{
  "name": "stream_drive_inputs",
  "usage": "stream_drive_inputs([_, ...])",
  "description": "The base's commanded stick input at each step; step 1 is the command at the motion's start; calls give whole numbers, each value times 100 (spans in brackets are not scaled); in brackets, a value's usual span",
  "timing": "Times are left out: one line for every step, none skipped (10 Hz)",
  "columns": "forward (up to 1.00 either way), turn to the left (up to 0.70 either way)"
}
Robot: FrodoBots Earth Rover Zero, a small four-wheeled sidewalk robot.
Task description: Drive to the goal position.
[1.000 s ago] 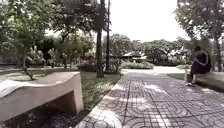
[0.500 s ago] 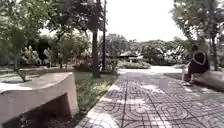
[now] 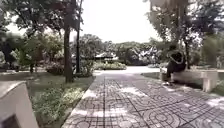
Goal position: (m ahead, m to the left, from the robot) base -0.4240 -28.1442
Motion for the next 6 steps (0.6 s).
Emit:
stream_drive_inputs([70,-27])
stream_drive_inputs([70,-27])
stream_drive_inputs([70,-27])
stream_drive_inputs([70,-27])
stream_drive_inputs([70,-27])
stream_drive_inputs([70,-12])
